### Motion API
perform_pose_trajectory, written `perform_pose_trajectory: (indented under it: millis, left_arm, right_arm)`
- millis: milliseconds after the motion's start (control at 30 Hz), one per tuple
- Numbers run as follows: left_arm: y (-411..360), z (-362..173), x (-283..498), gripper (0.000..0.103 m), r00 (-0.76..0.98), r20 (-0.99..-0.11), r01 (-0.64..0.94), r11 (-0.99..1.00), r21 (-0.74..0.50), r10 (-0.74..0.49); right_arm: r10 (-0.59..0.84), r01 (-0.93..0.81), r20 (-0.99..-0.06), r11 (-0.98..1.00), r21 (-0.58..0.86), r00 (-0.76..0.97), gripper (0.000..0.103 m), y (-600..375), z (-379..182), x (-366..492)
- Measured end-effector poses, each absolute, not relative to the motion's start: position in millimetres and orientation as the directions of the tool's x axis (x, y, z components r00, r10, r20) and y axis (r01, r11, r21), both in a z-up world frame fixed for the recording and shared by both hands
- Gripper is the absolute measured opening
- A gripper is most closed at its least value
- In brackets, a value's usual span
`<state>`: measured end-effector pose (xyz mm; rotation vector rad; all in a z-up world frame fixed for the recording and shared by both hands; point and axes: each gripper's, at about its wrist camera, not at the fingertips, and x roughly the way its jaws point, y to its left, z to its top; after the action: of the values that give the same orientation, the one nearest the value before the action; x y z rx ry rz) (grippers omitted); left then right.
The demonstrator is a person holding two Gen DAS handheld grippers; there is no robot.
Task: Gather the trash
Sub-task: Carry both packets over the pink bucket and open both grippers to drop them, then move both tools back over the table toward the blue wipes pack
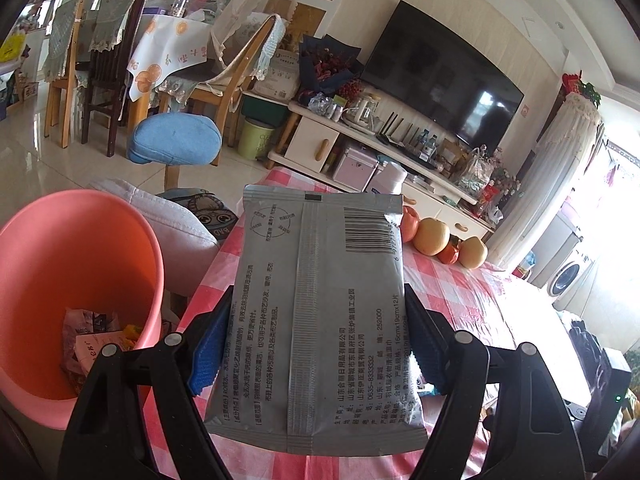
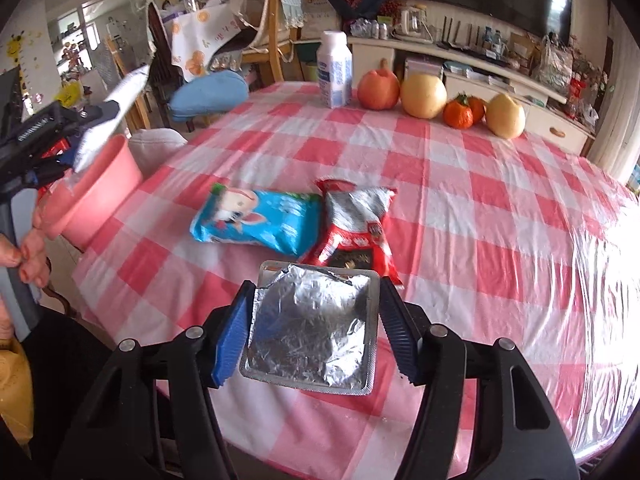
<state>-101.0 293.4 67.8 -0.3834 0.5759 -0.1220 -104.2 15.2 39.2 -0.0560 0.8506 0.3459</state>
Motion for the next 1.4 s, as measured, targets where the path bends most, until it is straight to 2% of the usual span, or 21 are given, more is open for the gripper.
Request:
perform_pose_trajectory:
  millis: [333, 600, 700, 1133, 1233, 1400]
  left_arm:
    - [331.6, 73.1, -116.9, 0.078, 0.877, -0.463, -0.092, 0.903, -0.42, -0.126]
    - [387.9, 71.6, -135.5, 0.078, 0.894, -0.443, -0.287, 0.847, -0.447, 0.07]
    - [408.4, 67.2, -140.4, 0.078, 0.892, -0.439, -0.334, 0.805, -0.49, 0.103]
    - [472.0, 49.6, -149.1, 0.078, 0.865, -0.46, -0.466, 0.667, -0.581, 0.203]
    - [478.7, 47.9, -147.8, 0.079, 0.859, -0.464, -0.481, 0.655, -0.583, 0.218]
    - [480.9, 48.6, -146.2, 0.084, 0.857, -0.462, -0.486, 0.659, -0.573, 0.23]
  right_arm:
    - [0.353, -0.42, -0.68, 0.905, 0.073, 0.643, 0.063, 65.1, 80.7, -103.0]
    - [0.474, -0.558, -0.637, 0.826, 0.082, 0.608, 0.063, 146.9, 109.3, -82.9]
    - [0.52, -0.616, -0.626, 0.784, 0.079, 0.581, 0.063, 182.9, 116.9, -77.3]
    - [0.646, -0.788, -0.609, 0.613, 0.056, 0.46, 0.064, 315.9, 107.3, -55.1]
    - [0.662, -0.813, -0.613, 0.58, 0.054, 0.431, 0.066, 335.0, 98.3, -52.8]
    - [0.618, -0.801, -0.647, 0.599, 0.018, 0.447, 0.08, 349.7, 82.9, -48.0]
